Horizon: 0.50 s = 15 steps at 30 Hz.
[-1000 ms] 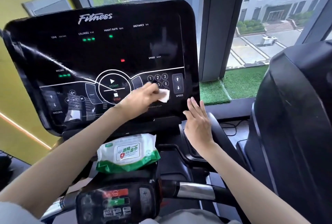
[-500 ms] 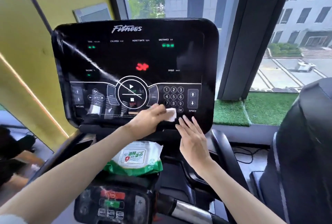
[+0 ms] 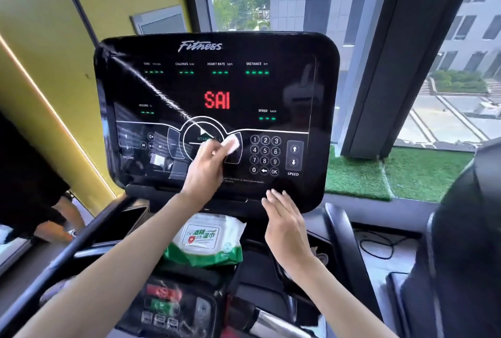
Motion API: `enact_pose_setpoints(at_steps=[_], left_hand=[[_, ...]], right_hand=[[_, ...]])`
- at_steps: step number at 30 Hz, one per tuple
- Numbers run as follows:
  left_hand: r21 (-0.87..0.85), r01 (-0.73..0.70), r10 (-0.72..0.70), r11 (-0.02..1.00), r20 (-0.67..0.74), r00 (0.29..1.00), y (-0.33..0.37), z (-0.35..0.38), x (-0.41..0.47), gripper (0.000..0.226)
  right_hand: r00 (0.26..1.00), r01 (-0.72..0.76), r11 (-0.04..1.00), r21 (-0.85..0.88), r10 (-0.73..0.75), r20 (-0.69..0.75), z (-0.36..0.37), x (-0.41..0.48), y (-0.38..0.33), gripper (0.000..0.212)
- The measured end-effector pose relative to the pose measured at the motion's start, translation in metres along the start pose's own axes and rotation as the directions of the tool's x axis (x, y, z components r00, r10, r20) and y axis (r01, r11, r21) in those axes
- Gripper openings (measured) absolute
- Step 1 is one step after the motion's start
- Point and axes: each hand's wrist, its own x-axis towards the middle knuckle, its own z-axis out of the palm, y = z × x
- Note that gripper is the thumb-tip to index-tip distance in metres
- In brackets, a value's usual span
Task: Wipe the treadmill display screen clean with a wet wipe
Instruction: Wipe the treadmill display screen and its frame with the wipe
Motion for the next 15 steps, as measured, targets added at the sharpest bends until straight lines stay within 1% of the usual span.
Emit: enact_pose_setpoints(at_steps=[1,2,3,4,5,6,7,8,9,10,11,12,13,14,15], left_hand=[[0.006,-0.009,0.009,1.0,0.003,1.0,0.003,0.003,-0.002,0.07],[0.055,-0.113,0.107,0.992,0.1,0.989,0.005,0.006,-0.005,0.067],[0.094,-0.307,0.277,0.947,0.239,0.93,0.007,0.007,-0.009,0.065],[0.098,-0.512,0.454,0.853,0.344,0.822,0.009,0.004,-0.012,0.066],[0.093,-0.637,0.567,0.766,0.371,0.736,0.005,0.0,-0.009,0.067],[0.092,-0.638,0.579,0.764,0.336,0.742,-0.001,-0.005,-0.002,0.069],[0.074,-0.542,0.51,0.837,0.252,0.822,-0.006,-0.008,0.009,0.072],[0.036,-0.376,0.368,0.926,0.134,0.92,-0.01,-0.011,0.019,0.073],[-0.044,-0.185,0.186,0.982,-0.001,0.983,-0.01,-0.011,0.029,0.073],[-0.128,-0.03,0.019,0.991,-0.083,0.996,-0.006,-0.012,0.032,0.07],[-0.151,0.017,-0.035,0.988,-0.119,0.992,-0.001,-0.01,0.033,0.068],[-0.107,-0.029,0.018,0.994,-0.094,0.995,0.004,-0.006,0.03,0.067],[-0.033,-0.187,0.187,0.982,0.011,0.982,0.007,0.001,0.023,0.065],[0.041,-0.418,0.41,0.907,0.13,0.903,0.008,0.004,0.015,0.062],[0.091,-0.61,0.584,0.787,0.21,0.785,0.003,0.005,0.01,0.058]], right_hand=[[1.0,-0.004,1.0,-0.009,0.004,-0.01,0.001,-0.001,-0.001,0.043],[1.0,-0.014,1.0,-0.016,0.013,-0.011,0.001,-0.001,-0.003,0.043],[1.0,-0.024,0.999,-0.028,0.023,-0.02,0.002,-0.001,-0.004,0.044],[0.999,-0.042,0.998,-0.039,0.041,-0.024,0.002,0.0,-0.007,0.043],[0.998,-0.052,0.997,-0.049,0.05,-0.041,0.003,0.002,-0.009,0.043],[0.997,-0.063,0.997,-0.052,0.06,-0.047,0.003,0.003,-0.012,0.042],[0.996,-0.066,0.996,-0.058,0.063,-0.058,0.006,0.004,-0.015,0.042],[0.996,-0.073,0.995,-0.068,0.07,-0.047,0.006,0.004,-0.02,0.043],[0.997,-0.069,0.994,-0.085,0.065,-0.043,0.009,0.005,-0.023,0.043],[0.998,-0.064,0.993,-0.099,0.063,-0.021,0.011,0.006,-0.028,0.041],[0.999,-0.054,0.991,-0.12,0.054,0.0,0.016,0.006,-0.031,0.039],[0.997,-0.057,0.989,-0.139,0.064,0.042,0.019,0.005,-0.035,0.041],[0.995,-0.058,0.984,-0.17,0.071,0.07,0.023,0.004,-0.038,0.043],[0.993,-0.069,0.978,-0.199,0.087,0.08,0.023,0.004,-0.042,0.039],[0.993,-0.086,0.972,-0.219,0.102,0.063,0.025,0.005,-0.044,0.037]])
